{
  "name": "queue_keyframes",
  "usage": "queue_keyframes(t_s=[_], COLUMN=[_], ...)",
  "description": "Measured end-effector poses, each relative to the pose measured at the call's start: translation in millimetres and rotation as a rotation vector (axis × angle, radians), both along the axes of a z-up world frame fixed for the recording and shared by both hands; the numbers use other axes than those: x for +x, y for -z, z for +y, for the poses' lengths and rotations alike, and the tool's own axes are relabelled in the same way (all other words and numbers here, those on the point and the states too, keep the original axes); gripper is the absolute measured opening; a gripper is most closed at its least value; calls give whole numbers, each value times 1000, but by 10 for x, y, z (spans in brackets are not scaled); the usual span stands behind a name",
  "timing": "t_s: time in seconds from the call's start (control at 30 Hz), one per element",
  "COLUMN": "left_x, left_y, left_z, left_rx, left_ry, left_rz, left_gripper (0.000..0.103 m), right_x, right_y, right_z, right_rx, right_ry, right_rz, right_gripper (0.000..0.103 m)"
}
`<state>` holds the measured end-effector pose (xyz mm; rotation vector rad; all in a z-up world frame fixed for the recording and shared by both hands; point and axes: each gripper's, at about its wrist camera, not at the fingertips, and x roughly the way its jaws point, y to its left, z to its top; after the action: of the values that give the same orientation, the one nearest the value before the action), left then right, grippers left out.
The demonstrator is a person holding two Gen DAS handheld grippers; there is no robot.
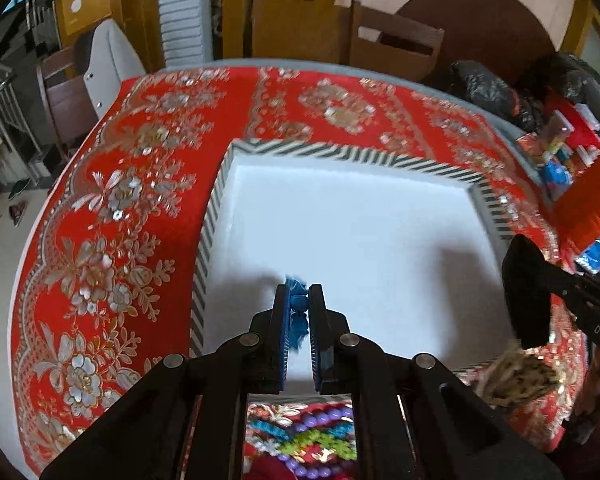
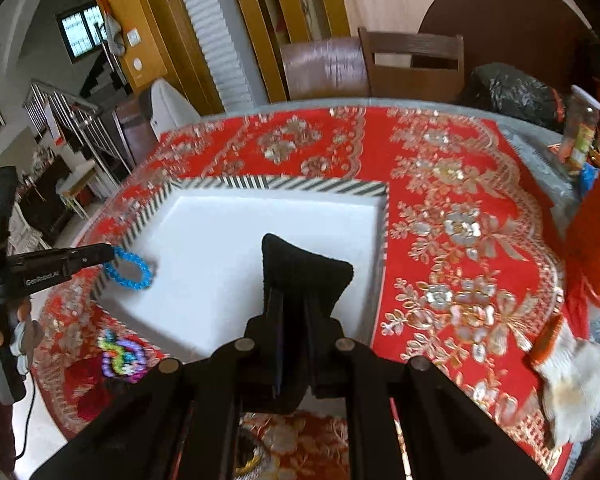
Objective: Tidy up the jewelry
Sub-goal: 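Carry the bracelet into the tray and open the left tool while the right tool lowers the black clip there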
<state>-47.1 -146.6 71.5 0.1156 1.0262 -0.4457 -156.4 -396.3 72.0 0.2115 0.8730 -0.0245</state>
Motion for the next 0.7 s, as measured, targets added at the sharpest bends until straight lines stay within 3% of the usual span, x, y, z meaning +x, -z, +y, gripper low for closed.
queue_keyframes(t_s=[0.3,0.4,0.47,0.53,0.7], left_x=[131,126,114,98,30], left_y=[264,286,279,260,154], left_z=[120,136,134,149,179], left_rx=[28,7,4,-12,-24], left_ry=[-69,-72,-75,-79,-82], left_rz=[22,32,27,30,6], left_gripper=[6,13,18,20,23], right_x=[271,288,294,285,149], right_y=[395,460,482,485,363], right_z=[-65,-59,-57,-86,-88], right_rx=[-59,-61,-50,-24,35], right_ry=[53,49,47,66,68], right_rz=[95,108,114,131,90], right_gripper=[9,10,17,36,41])
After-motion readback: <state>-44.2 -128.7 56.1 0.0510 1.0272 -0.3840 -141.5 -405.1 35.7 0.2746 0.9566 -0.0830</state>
